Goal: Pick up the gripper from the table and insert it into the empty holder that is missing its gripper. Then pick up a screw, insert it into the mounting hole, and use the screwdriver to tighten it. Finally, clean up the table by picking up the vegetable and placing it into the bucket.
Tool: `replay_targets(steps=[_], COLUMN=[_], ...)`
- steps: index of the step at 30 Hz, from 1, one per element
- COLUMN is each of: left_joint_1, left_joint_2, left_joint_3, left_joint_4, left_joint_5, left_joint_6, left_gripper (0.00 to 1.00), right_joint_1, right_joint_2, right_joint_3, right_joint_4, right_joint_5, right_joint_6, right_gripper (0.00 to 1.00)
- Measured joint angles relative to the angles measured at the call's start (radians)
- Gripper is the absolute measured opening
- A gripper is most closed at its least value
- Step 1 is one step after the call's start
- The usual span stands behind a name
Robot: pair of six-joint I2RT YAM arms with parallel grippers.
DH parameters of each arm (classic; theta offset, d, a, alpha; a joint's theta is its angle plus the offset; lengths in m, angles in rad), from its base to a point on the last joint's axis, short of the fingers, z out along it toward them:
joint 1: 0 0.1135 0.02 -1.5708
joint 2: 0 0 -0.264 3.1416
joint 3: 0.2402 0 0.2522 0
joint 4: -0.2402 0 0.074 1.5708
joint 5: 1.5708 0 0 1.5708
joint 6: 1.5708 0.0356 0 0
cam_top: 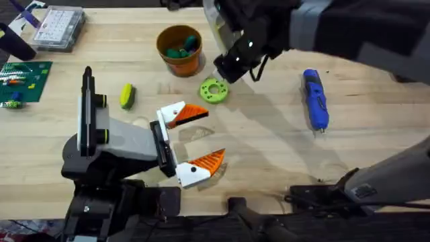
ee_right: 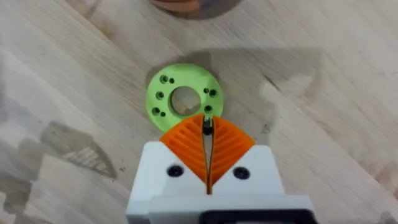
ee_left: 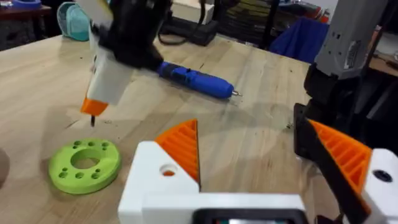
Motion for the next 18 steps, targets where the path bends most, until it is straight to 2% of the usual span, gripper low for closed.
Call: replay_targets(steps=[6,18], left_joint_1=[0.0,0.0], left_joint_2=[0.0,0.0], left_joint_3=[0.0,0.0], left_joint_4=[0.0,0.0], left_joint_5=[0.0,0.0], left_joint_6=[0.0,0.0], left_gripper=[0.986,0.986], right_joint_1=[0.0,0.021], right_joint_2=[-0.058,-0.106], right_joint_3=[0.079,0.273], right_joint_4=[-0.088,-0.312], right_joint_5=[-0.007,-0.131], right_joint_6=[0.0,-0.004], right_gripper=[0.007,0.007])
